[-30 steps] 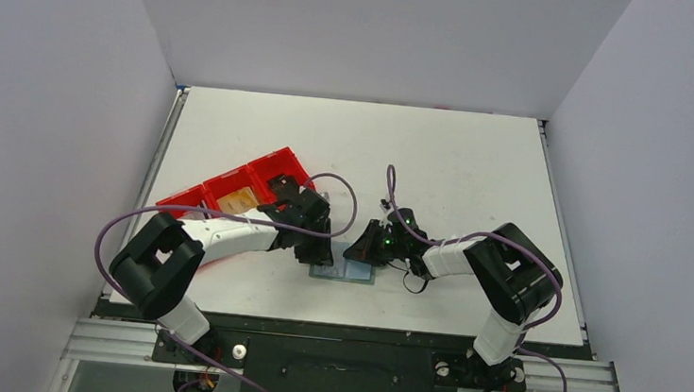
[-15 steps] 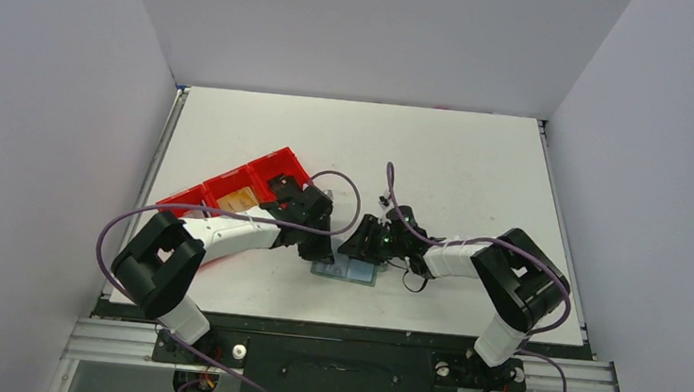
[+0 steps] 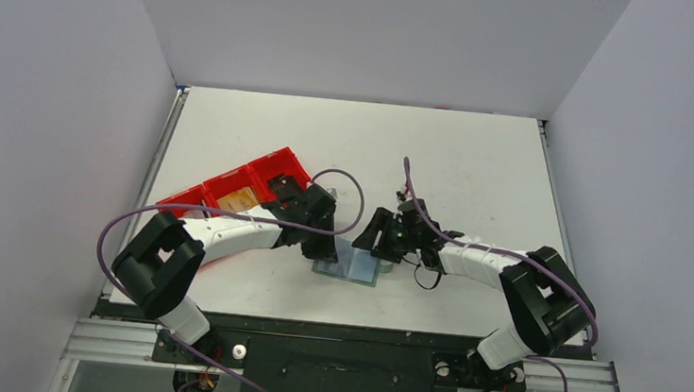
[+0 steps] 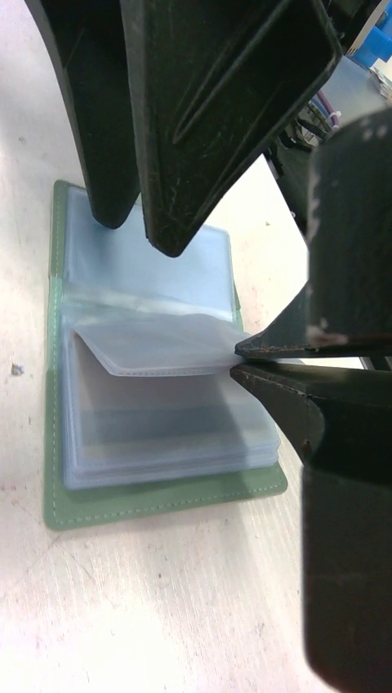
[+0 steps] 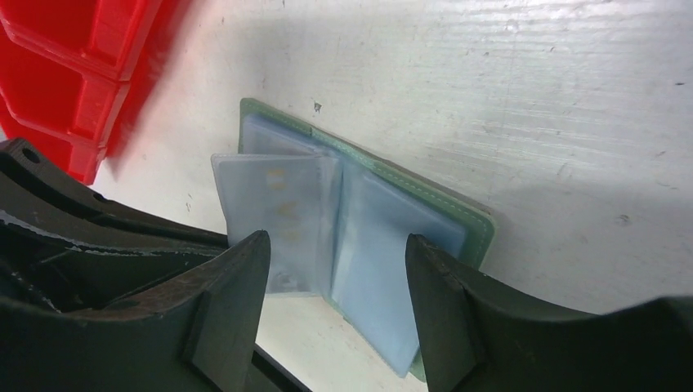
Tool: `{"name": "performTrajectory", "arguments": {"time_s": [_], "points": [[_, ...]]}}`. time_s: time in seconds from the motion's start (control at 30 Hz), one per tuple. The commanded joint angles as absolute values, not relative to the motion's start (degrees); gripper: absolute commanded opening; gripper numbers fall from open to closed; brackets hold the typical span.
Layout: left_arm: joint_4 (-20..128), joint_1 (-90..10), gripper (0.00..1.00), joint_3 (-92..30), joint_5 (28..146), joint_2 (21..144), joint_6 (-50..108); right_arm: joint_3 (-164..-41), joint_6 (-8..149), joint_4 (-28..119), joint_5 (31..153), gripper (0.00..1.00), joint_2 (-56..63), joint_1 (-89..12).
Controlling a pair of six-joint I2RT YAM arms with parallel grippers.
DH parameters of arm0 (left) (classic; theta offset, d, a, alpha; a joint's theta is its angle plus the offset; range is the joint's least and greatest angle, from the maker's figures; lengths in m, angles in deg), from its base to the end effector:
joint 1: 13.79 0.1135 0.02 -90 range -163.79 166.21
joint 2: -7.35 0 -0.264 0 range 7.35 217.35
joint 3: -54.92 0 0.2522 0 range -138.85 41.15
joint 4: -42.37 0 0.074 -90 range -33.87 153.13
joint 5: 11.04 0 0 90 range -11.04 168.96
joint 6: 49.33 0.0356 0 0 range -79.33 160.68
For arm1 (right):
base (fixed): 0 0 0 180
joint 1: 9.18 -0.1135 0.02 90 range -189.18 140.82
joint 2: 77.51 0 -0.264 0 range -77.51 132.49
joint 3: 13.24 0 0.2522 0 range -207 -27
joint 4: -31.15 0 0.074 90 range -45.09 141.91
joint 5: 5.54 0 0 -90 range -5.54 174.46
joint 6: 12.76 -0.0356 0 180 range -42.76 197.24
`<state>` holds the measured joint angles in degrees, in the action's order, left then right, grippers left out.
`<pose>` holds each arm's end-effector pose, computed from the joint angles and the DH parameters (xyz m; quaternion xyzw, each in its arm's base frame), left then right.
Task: Take the credit cards out of the card holder
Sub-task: Remove the credit card from the card holder.
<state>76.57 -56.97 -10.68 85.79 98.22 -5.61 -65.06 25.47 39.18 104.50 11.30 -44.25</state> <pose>0.2214 -0.2136 0.1756 -0.0104 0.9631 -0.2258 0.1463 0.2319 0.1777 0.1497 0.0663 0.9099 0.3757 0.1631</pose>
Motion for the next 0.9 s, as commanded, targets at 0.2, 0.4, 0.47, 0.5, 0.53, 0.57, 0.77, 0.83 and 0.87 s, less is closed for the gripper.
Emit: {"name": "performTrajectory", "arguments": {"time_s": [0.2, 0.4, 0.47, 0.5, 0.53, 0.57, 0.77, 0.83, 0.87], "points": [[76.11, -60.62, 0.13, -17.44, 85.17, 100.14, -5.20, -66.47, 27.07, 44.63, 101.86, 0.58, 1.64, -40.26], [75.64, -62.50, 0.30, -20.92, 85.35, 103.76, -5.11, -64.76, 28.28, 49.21, 100.18, 0.58, -2.78, -37.35], [75.34, -63.07, 0.34, -22.01, 85.69, 104.96, -5.02, -64.19, 28.60, 50.48, 99.24, 0.58, -4.10, -36.64], [75.04, -63.22, 0.38, -22.33, 85.84, 105.33, -4.98, -63.89, 28.98, 50.95, 98.75, 0.58, -4.95, -36.49], [74.68, -63.55, 0.39, -23.08, 86.26, 106.05, -4.97, -63.77, 29.12, 51.87, 98.06, 0.59, -5.42, -36.16], [74.59, -63.76, 0.42, -23.93, 86.39, 106.44, -4.91, -63.42, 29.35, 52.30, 97.85, 0.59, -6.32, -35.77], [74.77, -65.29, 0.51, -28.18, 87.37, 109.64, -4.55, -61.88, 30.14, 55.03, 96.63, 0.58, -9.81, -33.72], [74.75, -65.37, 0.53, -28.89, 87.62, 110.44, -4.51, -61.75, 30.35, 55.97, 96.40, 0.58, -10.68, -33.26], [74.87, -65.43, 0.54, -28.98, 87.51, 110.60, -4.50, -61.73, 30.42, 56.57, 96.24, 0.58, -10.96, -33.18]]}}
